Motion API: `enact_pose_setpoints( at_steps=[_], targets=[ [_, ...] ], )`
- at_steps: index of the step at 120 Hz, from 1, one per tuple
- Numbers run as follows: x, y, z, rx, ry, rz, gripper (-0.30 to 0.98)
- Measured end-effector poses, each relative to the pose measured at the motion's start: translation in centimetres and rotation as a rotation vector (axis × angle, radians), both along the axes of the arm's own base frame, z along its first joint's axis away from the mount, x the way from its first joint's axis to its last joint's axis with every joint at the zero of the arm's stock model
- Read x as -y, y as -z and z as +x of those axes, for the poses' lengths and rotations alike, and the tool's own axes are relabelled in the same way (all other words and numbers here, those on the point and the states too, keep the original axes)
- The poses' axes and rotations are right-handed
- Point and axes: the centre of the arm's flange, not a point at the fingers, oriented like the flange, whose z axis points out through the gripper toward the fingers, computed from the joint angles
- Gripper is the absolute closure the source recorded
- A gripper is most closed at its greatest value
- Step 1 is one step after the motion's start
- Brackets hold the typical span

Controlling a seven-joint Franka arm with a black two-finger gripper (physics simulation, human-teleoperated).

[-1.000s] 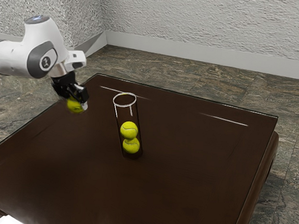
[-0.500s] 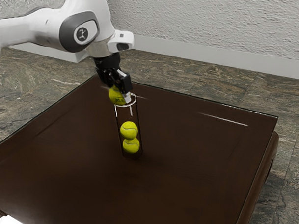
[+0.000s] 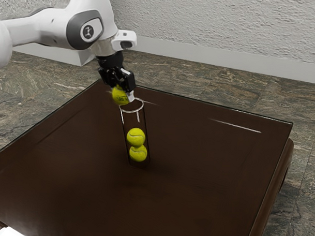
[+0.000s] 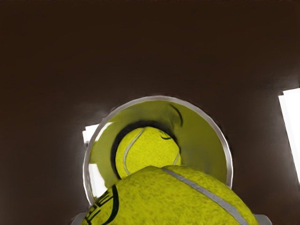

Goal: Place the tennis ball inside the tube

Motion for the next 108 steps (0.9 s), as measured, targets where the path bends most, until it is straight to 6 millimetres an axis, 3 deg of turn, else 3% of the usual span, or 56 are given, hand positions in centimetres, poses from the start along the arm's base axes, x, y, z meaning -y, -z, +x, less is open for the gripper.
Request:
enact_pose_setpoints(
  at_steps=[21, 58, 81, 91, 108],
  targets=[
    [0.5, 1.4, 1.7, -0.011, 0.010, -0.005, 0.56],
    [0.8, 1.4, 1.7, -0.016, 0.017, -0.022, 0.20],
    [0.8, 0.7, 1.3, -0.009, 0.023, -0.023, 0.08],
    [0.7, -1.2, -0.2, 0.003, 0.025, 0.002, 0.06],
    [0.4, -8.5, -5.7, 0.054, 0.003, 0.058, 0.03]
  ],
)
